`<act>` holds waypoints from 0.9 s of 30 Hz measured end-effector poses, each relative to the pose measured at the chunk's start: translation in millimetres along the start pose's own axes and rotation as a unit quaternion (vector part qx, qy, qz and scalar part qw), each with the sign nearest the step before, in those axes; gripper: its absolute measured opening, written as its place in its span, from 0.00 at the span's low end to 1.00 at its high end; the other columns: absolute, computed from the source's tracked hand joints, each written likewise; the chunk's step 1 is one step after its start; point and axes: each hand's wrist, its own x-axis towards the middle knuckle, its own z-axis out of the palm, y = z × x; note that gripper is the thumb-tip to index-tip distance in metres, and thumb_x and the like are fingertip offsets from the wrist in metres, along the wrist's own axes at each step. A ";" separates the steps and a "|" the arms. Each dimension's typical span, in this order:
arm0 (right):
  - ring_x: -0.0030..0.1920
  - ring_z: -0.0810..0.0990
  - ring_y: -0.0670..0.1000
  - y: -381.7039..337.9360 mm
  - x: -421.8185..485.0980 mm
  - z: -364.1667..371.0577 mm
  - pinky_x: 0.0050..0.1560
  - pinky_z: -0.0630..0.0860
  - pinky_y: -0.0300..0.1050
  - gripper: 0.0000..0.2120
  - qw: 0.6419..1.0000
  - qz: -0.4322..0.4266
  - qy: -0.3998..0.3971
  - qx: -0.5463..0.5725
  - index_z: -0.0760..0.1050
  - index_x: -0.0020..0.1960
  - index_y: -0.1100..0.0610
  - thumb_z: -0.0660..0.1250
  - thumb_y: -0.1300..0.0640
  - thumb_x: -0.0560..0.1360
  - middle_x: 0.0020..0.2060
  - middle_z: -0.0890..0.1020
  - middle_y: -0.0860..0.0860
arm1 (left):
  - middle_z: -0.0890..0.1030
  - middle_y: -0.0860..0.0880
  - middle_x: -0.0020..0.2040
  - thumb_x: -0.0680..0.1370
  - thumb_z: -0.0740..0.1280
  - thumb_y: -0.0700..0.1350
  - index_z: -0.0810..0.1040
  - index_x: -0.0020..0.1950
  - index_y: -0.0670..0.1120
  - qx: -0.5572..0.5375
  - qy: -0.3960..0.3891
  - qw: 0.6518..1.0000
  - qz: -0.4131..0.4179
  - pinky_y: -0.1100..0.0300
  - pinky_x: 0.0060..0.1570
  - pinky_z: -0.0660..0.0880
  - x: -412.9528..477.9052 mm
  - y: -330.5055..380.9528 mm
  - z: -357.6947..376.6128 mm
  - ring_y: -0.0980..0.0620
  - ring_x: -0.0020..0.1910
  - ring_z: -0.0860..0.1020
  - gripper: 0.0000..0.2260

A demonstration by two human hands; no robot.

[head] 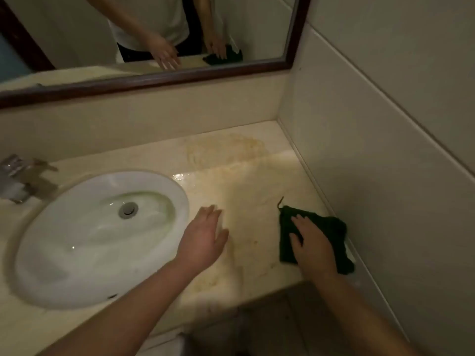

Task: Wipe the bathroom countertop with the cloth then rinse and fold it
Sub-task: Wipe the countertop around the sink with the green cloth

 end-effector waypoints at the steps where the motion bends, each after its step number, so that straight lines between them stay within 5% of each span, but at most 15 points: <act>1: 0.76 0.61 0.52 5.5 4.9 4.8 0.72 0.52 0.42 0.23 0.999 -0.018 -0.011 -0.042 0.64 0.75 0.55 0.60 0.54 0.81 0.75 0.65 0.51 | 0.67 0.41 0.74 0.74 0.49 0.61 0.66 0.74 0.42 0.021 -0.003 1.000 -0.009 0.49 0.70 0.63 15.4 2.6 6.6 0.42 0.75 0.62 0.34; 6: 0.78 0.52 0.54 35.0 24.7 19.4 0.76 0.46 0.48 0.27 0.977 -0.070 -0.038 -0.197 0.52 0.79 0.55 0.52 0.49 0.83 0.78 0.55 0.52 | 0.58 0.40 0.78 0.79 0.56 0.56 0.59 0.75 0.42 0.090 -0.002 0.992 -0.086 0.40 0.71 0.60 76.1 -7.0 33.0 0.38 0.77 0.53 0.28; 11: 0.79 0.44 0.54 27.4 89.6 18.6 0.78 0.42 0.51 0.29 0.976 -0.034 -0.021 -0.216 0.40 0.79 0.56 0.43 0.47 0.83 0.79 0.45 0.54 | 0.48 0.40 0.80 0.81 0.50 0.55 0.49 0.79 0.41 0.117 0.006 0.987 -0.110 0.42 0.76 0.47 114.7 -18.3 44.7 0.40 0.78 0.43 0.30; 19: 0.79 0.43 0.54 -29.9 222.5 34.0 0.77 0.43 0.50 0.31 0.981 -0.007 -0.018 -0.194 0.42 0.80 0.57 0.45 0.44 0.82 0.80 0.46 0.54 | 0.44 0.42 0.80 0.79 0.44 0.56 0.44 0.79 0.42 0.142 0.025 0.984 -0.104 0.44 0.77 0.44 120.2 -23.3 56.8 0.43 0.78 0.40 0.32; 27: 0.79 0.46 0.56 -82.4 328.1 58.0 0.77 0.45 0.53 0.30 0.963 -0.082 -0.063 -0.249 0.42 0.80 0.56 0.44 0.45 0.82 0.80 0.46 0.55 | 0.50 0.41 0.80 0.79 0.49 0.54 0.49 0.79 0.42 0.151 0.043 0.981 -0.111 0.43 0.76 0.50 124.7 -24.8 60.9 0.43 0.79 0.46 0.31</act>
